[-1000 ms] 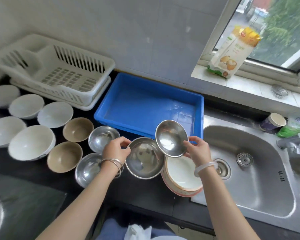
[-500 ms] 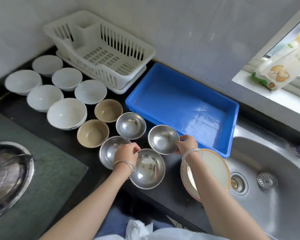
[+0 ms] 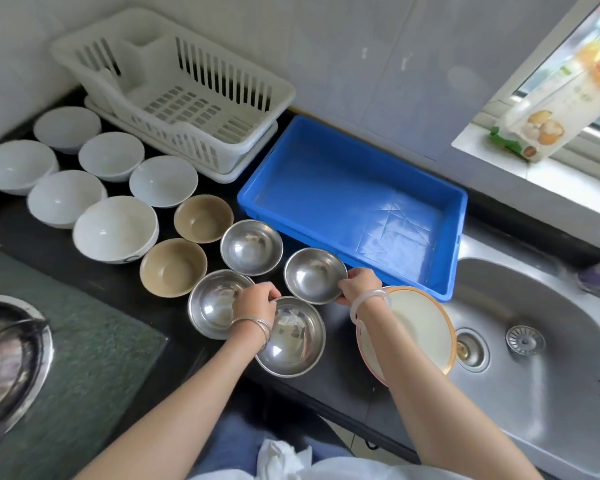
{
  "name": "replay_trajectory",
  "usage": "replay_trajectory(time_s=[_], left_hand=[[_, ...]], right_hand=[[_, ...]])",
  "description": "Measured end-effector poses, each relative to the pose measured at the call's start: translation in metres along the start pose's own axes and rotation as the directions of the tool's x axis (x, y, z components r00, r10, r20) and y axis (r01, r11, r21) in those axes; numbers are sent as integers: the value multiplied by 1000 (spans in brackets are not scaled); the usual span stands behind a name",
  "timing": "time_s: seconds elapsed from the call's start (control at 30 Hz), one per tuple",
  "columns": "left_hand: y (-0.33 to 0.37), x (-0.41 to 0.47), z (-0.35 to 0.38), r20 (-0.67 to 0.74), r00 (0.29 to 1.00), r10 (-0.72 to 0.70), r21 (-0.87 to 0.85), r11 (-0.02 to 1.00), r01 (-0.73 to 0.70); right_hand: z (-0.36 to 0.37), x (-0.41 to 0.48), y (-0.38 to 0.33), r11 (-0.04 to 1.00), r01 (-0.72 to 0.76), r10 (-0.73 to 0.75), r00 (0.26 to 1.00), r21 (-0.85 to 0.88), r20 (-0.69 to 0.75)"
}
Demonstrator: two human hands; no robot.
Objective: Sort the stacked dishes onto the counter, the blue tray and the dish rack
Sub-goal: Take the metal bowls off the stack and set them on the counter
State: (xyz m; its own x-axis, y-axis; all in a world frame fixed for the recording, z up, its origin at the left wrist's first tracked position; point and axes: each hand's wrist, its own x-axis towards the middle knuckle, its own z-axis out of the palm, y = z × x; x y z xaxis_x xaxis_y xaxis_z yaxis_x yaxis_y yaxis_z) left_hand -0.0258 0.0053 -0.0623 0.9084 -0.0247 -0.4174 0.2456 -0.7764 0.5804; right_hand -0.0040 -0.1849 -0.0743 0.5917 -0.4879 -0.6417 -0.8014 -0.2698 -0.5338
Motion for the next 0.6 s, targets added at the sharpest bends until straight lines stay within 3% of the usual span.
replay_trajectory(time_s=[0.23,0.43,0.6], left_hand=[[-3,0,2,-21,998,54,-24,998,-55],[-5,0,4,-27,996,91,-46,995,-92],[-6,-2,3,-24,995,99,-46,994,-100]], right_hand=[[9,-1,-2,997,-31,31,1000,76,1],[19,0,3,956,-44,24,997,291,73],[19,-3,7,938,-47,11,994,342,106]])
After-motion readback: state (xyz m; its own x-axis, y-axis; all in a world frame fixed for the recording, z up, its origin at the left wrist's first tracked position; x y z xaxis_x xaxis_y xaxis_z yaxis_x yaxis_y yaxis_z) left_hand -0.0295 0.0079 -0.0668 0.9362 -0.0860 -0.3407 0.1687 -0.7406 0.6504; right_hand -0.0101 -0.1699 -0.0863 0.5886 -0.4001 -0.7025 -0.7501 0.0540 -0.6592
